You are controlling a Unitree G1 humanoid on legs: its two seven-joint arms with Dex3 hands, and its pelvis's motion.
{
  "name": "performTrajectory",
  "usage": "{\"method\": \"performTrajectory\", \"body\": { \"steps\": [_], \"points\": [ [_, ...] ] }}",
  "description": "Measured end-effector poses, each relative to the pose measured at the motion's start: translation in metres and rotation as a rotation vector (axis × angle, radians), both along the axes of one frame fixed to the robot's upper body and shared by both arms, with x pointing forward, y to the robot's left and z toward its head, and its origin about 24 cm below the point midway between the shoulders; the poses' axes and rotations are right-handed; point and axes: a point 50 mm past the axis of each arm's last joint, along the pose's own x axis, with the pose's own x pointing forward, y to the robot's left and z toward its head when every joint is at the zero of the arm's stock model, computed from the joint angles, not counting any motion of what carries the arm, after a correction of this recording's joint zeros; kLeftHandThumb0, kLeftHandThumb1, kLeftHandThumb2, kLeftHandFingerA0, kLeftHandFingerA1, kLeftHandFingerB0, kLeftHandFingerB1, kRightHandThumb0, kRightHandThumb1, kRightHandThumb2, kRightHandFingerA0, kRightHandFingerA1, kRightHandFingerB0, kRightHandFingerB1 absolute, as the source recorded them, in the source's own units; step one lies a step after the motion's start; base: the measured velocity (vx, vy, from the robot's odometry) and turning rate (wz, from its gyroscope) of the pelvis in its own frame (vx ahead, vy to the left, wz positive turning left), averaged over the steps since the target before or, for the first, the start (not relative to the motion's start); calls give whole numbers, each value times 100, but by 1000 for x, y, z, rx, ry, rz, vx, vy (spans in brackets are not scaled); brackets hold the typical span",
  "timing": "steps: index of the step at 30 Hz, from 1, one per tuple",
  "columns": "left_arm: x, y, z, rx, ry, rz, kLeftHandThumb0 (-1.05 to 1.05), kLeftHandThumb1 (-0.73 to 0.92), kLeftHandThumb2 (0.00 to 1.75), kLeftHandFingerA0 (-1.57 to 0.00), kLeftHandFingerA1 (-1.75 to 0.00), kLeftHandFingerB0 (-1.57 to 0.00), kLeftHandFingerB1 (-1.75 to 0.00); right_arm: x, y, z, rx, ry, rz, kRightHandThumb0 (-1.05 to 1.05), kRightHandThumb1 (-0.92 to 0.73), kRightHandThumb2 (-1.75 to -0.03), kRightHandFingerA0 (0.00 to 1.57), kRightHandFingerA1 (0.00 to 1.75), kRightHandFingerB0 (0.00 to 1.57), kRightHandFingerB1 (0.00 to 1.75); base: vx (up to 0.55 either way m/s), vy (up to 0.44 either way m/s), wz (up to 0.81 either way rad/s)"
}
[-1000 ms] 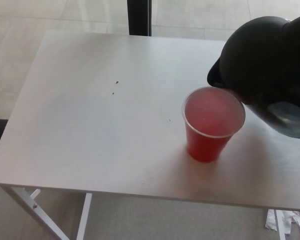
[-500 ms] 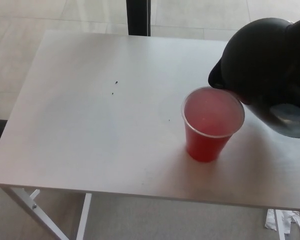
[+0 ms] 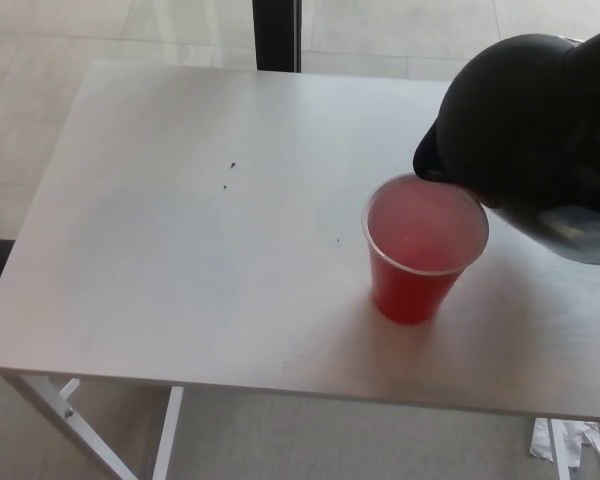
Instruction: The robot uses its right hand to lift up a kettle kept on the middle of the desk by its handle and tilt it into a glass kept next to it to pour out water
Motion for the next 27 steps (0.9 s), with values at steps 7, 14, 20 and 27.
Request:
{"method": "performTrajectory", "body": {
  "steps": [7, 14, 20, 27],
  "points": [
    [0, 0, 0, -1, -2, 0, -105, 42, 110, -86, -77, -65, -86, 11, 12, 7, -21, -16, 44, -20, -52, -109, 98, 175, 76, 168, 0, 0, 0],
    [1, 0, 1, 2, -6, -3, -105, 61, 77, -92, -78, -68, -86, 18, 18, 6, -57, -42, 79, -25, -61, -85, 89, 175, 90, 116, 0, 0, 0],
    [2, 0, 2, 5, -7, -5, -105, 61, 78, -94, -79, -75, -86, 23, 19, 6, -75, -51, 98, -19, -57, -103, 97, 175, 85, 156, 0, 0, 0],
    [3, 0, 2, 5, -8, -8, -105, 41, 110, -100, -79, -78, -89, 26, 19, 3, -96, -44, 132, -24, -62, -92, 94, 175, 74, 174, 0, 0, 0]
  ]
}}
